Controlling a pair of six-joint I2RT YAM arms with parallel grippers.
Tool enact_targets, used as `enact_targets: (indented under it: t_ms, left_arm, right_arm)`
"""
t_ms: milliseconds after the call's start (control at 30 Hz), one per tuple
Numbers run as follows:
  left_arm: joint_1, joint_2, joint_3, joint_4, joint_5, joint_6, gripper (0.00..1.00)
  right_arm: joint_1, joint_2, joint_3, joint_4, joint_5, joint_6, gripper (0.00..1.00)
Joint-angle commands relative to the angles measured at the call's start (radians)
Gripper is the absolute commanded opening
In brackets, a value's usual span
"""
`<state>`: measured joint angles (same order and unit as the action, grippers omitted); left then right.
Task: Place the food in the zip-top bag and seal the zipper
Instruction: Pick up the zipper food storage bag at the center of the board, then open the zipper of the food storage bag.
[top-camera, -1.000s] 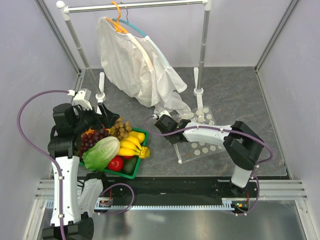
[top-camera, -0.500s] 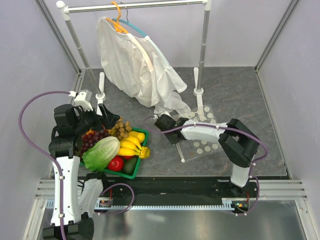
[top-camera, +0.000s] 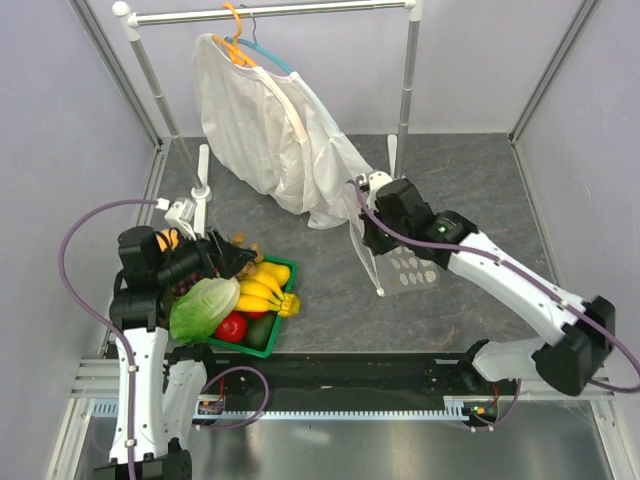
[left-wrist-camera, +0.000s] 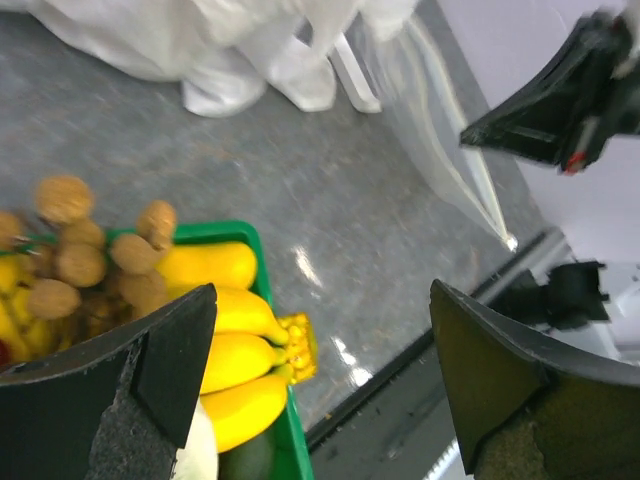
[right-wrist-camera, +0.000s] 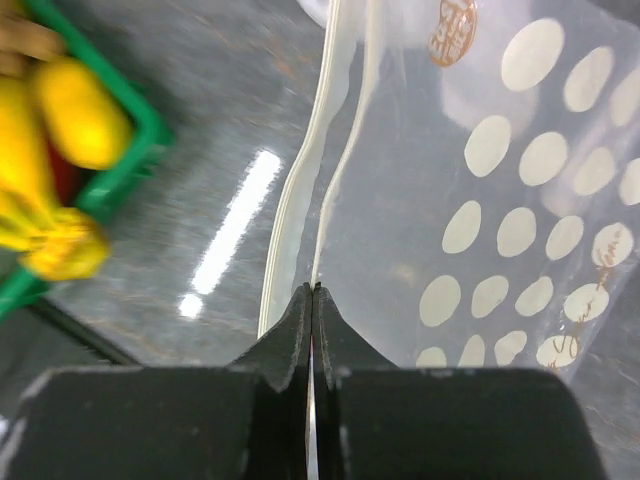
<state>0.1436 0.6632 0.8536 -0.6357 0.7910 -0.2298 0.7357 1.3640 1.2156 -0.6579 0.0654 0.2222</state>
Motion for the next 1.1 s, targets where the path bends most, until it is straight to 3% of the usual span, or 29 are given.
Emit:
enact_targets:
  t_ms: [0,100,233,533,900,1000,1067]
  left_arm:
    - [-0.027,-0.02,-0.149,0.203,0.175,-0.18,0.93]
    - [-0.133,0.013,-0.172,0.264,0.127,-0.215,0.93]
    - [-0.399,0.084,-0.174,0.303,-0.065,-0.212,0.92]
    - [-0.576,0.315,-0.142,0.432,-0.191,-0.321,0.89]
    - [-0.651,0.558,-0.007,0.519,-0.21,-0.43,0.84]
    - [-0.656,0.602,-0.007,0.525,-0.213,-0.444,0.76]
    - [-0.656,0.621,-0.001,0.507,-0.214,-0.431,0.49]
  right_arm:
    - [0.001,-0.109,-0.051,0.055,-0.205,0.08,0.0]
    - [0.001,-0.123,-0.128,0.138,-0.268,0.216,0.0]
    - [-0.001,-0.086,-0.127,0.193,-0.276,0.275,0.0]
    - [-0.001,-0.051,-0.134,0.26,-0.309,0.385,0.0]
    - [0.005,-0.08,-0.136,0.284,-0.346,0.457,0.0]
    - [0.005,-0.094,-0.142,0.287,-0.371,0.465,0.0]
    - [0.005,-0.109,-0.145,0.285,-0.365,0.456,0.0]
